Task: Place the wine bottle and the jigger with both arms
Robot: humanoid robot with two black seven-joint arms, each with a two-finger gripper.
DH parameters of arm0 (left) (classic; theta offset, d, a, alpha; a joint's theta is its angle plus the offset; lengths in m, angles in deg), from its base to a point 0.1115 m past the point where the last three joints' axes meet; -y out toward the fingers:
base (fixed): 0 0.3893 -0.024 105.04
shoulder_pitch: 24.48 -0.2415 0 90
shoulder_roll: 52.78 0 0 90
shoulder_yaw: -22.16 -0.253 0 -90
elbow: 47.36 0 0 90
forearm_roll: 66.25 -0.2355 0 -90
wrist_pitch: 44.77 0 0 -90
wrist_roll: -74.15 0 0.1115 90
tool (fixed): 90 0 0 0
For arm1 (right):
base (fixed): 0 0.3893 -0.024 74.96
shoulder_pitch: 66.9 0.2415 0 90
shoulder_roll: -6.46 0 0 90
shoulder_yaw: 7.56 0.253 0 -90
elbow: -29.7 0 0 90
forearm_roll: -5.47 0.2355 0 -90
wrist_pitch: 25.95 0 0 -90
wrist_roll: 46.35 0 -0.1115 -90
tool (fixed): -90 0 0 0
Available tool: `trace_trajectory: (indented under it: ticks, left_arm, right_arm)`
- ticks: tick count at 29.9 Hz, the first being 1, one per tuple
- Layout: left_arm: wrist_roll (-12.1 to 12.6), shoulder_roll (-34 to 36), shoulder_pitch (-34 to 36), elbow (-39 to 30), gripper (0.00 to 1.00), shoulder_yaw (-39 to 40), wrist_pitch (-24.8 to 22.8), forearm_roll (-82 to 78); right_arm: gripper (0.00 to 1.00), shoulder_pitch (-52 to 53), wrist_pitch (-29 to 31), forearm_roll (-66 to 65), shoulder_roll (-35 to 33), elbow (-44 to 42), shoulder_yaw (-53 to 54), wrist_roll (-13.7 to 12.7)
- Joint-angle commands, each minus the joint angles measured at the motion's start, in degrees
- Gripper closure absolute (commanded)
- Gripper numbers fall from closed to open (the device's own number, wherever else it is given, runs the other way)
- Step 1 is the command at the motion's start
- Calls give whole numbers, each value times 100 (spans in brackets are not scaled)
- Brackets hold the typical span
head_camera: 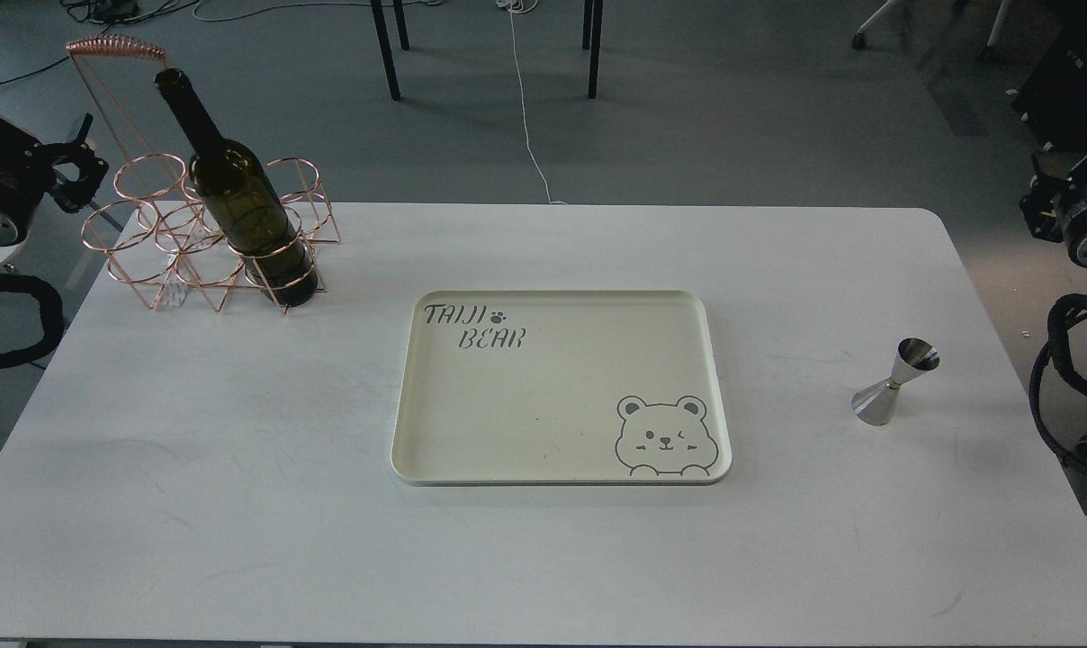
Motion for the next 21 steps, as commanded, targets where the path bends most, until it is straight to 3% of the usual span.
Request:
trace_trajectory:
  ticks: [1, 11, 21]
  left_arm:
    - [-3, -169, -108, 17, 2, 184, -36, 16]
    - [-21, -459, -451, 0, 2, 895, -45, 16]
    - [-29, -380, -565, -9, 2, 896, -1, -45]
  right_arm:
    - [1, -184, 424, 513, 67, -6, 79, 0]
    - [1, -377, 715, 1077, 287, -155, 457, 0]
    - [1, -395, 855, 998, 340, -208, 422, 0]
